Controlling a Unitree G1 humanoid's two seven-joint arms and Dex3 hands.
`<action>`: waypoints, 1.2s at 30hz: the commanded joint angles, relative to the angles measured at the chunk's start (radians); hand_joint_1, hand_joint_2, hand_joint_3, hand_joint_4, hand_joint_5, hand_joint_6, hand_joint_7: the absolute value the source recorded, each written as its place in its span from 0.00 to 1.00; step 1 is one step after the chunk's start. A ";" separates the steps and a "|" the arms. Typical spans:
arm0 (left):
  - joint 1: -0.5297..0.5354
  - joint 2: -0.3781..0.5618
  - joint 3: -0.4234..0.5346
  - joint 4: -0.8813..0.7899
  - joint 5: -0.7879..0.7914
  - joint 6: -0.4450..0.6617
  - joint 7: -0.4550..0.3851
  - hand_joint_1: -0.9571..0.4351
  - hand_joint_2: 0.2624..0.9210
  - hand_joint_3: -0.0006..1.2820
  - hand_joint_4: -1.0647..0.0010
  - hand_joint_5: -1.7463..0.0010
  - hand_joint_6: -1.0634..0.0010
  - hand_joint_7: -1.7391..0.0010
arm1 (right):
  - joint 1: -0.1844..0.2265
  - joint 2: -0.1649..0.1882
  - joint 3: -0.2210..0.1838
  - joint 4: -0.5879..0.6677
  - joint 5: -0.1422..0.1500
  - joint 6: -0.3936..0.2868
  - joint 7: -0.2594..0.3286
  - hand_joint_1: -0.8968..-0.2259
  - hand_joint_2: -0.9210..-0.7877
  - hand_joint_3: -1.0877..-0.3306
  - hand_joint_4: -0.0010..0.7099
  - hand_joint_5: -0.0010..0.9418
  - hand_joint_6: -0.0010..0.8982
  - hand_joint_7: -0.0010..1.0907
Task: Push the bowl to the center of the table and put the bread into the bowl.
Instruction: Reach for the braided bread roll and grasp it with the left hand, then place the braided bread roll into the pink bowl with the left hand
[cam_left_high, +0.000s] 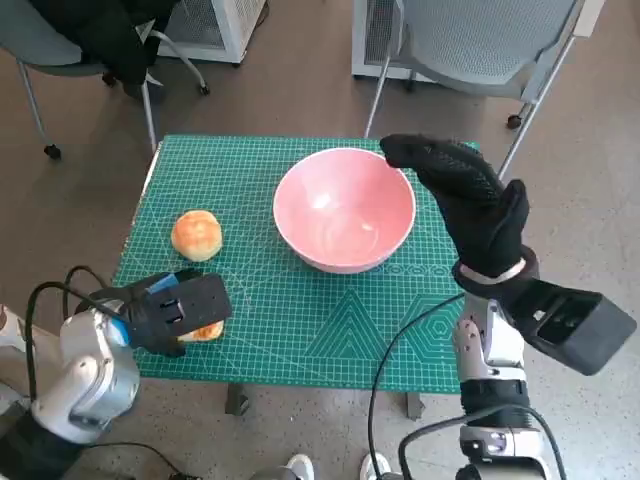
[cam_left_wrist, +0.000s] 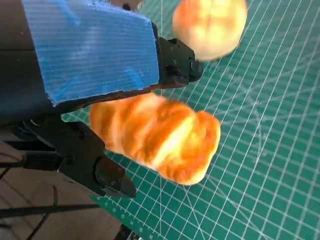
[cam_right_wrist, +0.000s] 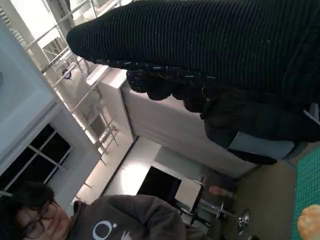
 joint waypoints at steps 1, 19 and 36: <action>-0.032 -0.029 -0.023 0.077 0.026 -0.022 -0.010 0.65 0.70 0.02 0.96 1.00 0.79 1.00 | 0.016 -0.003 -0.004 -0.005 0.003 0.017 -0.001 0.31 0.00 0.29 0.09 0.00 0.00 0.21; -0.052 -0.141 -0.001 0.290 0.109 -0.087 0.124 0.83 0.88 0.05 0.52 0.63 0.51 0.94 | 0.027 -0.011 -0.006 -0.035 0.007 0.040 0.002 0.31 0.00 0.29 0.09 0.00 0.00 0.21; 0.049 -0.141 0.072 0.164 0.158 -0.141 0.195 0.69 0.69 0.35 0.35 0.28 0.43 0.31 | 0.032 -0.014 -0.007 -0.044 0.016 0.051 0.006 0.31 0.00 0.30 0.09 0.00 0.00 0.22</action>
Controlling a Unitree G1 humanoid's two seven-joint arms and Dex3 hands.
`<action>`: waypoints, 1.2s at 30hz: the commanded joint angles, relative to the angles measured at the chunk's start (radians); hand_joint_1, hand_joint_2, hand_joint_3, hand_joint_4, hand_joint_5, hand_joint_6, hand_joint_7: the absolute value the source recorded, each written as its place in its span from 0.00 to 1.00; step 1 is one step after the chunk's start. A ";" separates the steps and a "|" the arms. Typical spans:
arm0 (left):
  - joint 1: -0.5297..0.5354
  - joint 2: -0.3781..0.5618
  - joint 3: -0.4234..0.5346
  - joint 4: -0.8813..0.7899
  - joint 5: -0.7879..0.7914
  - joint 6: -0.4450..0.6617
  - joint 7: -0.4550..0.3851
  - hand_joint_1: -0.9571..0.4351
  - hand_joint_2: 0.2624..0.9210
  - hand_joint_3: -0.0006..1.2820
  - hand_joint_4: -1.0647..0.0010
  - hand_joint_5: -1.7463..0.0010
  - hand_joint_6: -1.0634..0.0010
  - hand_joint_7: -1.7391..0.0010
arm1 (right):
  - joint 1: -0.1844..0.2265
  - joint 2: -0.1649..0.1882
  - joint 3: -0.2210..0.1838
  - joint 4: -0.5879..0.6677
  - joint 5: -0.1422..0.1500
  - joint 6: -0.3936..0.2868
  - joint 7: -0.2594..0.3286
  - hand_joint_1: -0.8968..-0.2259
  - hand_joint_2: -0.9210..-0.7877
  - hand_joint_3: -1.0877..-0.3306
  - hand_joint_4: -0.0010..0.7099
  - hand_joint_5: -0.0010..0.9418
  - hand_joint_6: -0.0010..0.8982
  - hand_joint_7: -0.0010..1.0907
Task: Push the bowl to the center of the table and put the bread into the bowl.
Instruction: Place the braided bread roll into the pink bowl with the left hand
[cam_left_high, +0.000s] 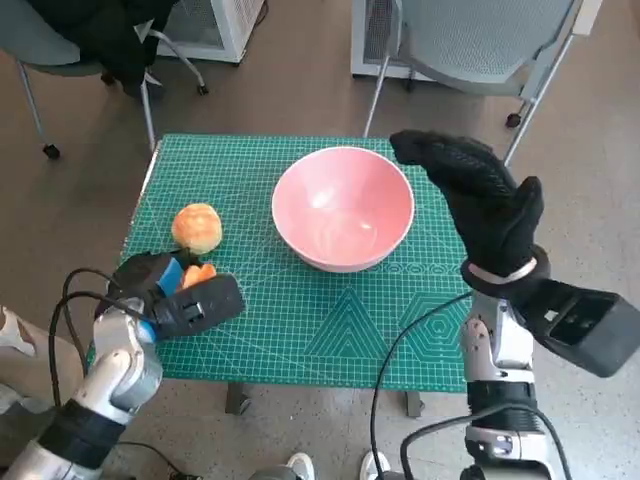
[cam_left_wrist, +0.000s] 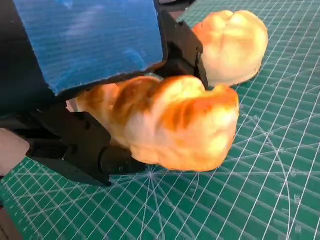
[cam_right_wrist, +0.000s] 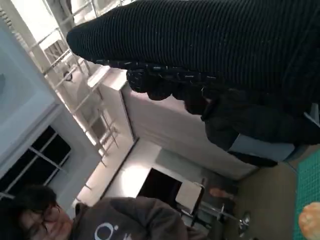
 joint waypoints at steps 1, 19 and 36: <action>0.039 0.011 0.022 -0.072 -0.011 0.010 -0.060 0.69 0.69 0.34 0.35 0.27 0.43 0.31 | 0.018 0.001 0.000 0.005 0.003 0.013 0.005 0.31 0.00 0.30 0.09 0.00 0.00 0.22; 0.140 0.045 0.134 -0.366 0.000 -0.002 -0.139 0.69 0.70 0.33 0.37 0.22 0.35 0.41 | 0.013 0.008 0.002 0.021 0.000 0.009 0.006 0.31 0.00 0.29 0.09 0.00 0.00 0.22; 0.042 0.040 0.229 -0.655 0.019 0.018 -0.223 0.69 0.78 0.22 0.32 0.26 0.30 0.46 | 0.000 0.006 -0.002 0.036 0.002 0.010 0.008 0.31 0.00 0.30 0.09 0.00 0.00 0.22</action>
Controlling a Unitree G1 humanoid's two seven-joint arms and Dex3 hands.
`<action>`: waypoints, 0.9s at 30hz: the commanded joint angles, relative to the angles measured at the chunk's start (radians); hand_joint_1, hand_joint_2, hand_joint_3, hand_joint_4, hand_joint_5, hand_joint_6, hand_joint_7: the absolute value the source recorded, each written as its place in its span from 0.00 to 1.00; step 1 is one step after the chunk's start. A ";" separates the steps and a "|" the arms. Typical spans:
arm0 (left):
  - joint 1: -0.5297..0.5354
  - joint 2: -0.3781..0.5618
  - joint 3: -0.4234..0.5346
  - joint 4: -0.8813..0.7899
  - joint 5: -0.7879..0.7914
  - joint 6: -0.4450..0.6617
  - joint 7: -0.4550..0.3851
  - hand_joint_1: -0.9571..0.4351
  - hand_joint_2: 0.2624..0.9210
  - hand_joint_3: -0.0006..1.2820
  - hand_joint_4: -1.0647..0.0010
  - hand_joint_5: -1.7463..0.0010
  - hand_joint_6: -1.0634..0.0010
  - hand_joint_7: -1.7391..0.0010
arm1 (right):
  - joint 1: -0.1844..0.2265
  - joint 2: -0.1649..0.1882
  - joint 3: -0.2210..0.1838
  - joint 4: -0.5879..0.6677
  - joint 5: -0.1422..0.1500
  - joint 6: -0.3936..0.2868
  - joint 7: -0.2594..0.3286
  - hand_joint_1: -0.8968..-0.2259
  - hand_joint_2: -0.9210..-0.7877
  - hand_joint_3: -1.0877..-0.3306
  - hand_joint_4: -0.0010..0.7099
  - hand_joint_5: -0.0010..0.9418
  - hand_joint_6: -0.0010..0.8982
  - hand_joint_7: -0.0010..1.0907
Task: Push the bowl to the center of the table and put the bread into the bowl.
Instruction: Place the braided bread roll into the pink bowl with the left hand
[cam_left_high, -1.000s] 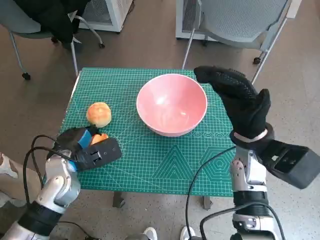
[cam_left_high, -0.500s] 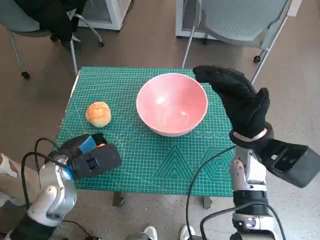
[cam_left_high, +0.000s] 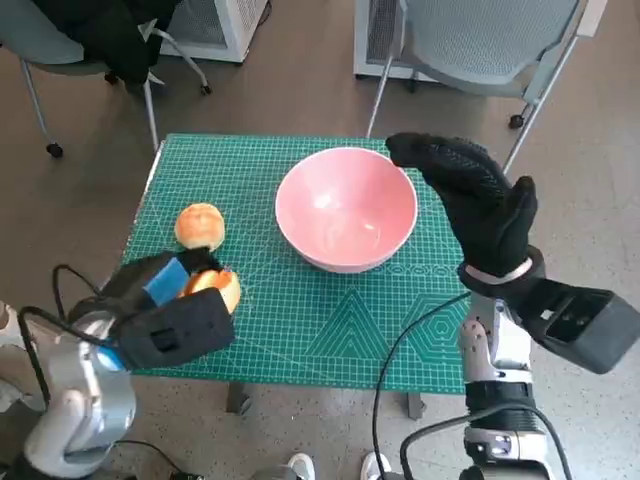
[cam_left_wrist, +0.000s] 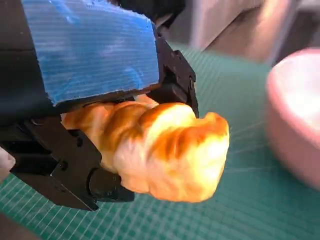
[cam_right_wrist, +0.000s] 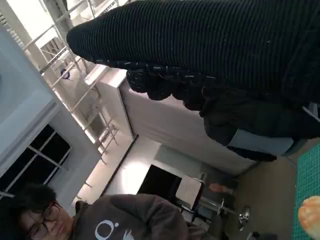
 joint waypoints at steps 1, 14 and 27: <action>-0.086 -0.001 0.026 -0.073 0.018 0.011 -0.023 0.69 0.78 0.22 0.31 0.28 0.31 0.45 | 0.000 0.004 -0.002 0.017 0.001 0.005 0.007 0.31 0.00 0.29 0.09 0.00 0.00 0.22; -0.357 -0.068 0.001 -0.037 0.034 -0.047 0.009 0.69 0.82 0.15 0.25 0.37 0.32 0.40 | 0.000 0.001 -0.003 0.016 0.008 0.007 0.015 0.30 0.00 0.31 0.09 0.00 0.00 0.22; -0.566 -0.199 -0.081 0.236 0.018 -0.237 0.111 0.69 0.90 0.09 0.27 0.37 0.33 0.39 | 0.007 -0.005 -0.013 0.018 0.016 -0.001 0.024 0.29 0.00 0.31 0.09 0.00 0.00 0.22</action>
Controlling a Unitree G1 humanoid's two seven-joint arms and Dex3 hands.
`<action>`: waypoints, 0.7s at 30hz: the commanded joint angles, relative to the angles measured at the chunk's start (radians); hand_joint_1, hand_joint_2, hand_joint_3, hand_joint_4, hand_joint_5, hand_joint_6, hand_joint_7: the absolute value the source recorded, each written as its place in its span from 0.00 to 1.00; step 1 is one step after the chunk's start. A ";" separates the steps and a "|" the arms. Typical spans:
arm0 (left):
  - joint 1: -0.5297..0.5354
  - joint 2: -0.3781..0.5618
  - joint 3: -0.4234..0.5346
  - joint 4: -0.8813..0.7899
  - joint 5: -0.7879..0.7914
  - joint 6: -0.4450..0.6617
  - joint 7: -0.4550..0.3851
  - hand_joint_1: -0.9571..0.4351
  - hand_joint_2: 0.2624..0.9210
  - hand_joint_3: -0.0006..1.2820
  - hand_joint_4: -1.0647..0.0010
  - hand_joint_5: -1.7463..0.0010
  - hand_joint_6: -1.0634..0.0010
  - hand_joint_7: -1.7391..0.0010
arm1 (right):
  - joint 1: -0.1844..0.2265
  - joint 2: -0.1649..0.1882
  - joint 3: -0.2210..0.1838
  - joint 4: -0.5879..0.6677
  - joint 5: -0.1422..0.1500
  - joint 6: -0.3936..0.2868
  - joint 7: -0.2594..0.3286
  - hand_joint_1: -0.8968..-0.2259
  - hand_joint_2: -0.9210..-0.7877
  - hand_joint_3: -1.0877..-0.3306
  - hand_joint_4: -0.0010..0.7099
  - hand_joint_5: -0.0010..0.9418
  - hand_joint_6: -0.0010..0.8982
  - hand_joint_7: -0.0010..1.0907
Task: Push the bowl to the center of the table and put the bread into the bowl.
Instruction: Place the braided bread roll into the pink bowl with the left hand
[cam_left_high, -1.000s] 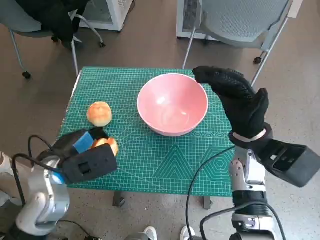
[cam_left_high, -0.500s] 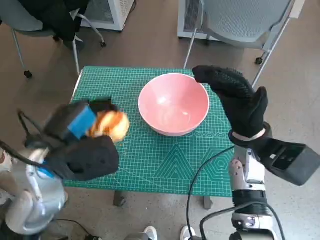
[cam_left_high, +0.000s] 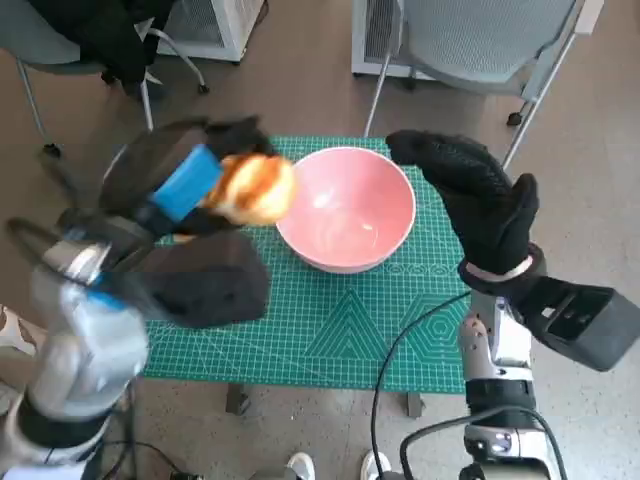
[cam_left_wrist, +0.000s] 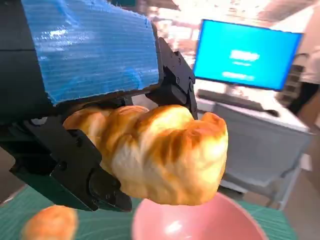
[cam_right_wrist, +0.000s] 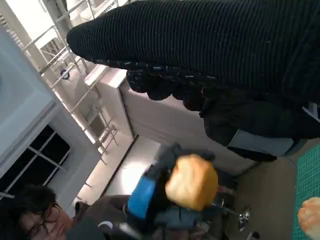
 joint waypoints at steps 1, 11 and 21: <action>-0.082 -0.048 -0.024 0.110 0.000 -0.080 0.049 0.69 0.90 0.09 0.27 0.37 0.34 0.38 | 0.016 -0.003 -0.007 0.014 0.002 0.000 0.012 0.29 0.00 0.32 0.09 0.00 0.00 0.22; -0.221 -0.153 -0.071 0.447 -0.009 -0.249 0.154 0.69 0.93 0.08 0.29 0.36 0.36 0.36 | 0.020 -0.012 -0.025 0.027 0.015 -0.008 0.026 0.30 0.00 0.33 0.10 0.00 0.01 0.24; -0.309 -0.230 -0.108 0.736 -0.013 -0.378 0.228 0.69 0.98 0.07 0.44 0.33 0.32 0.33 | 0.033 -0.012 -0.031 0.016 0.013 -0.009 0.026 0.29 0.00 0.35 0.07 0.00 0.01 0.25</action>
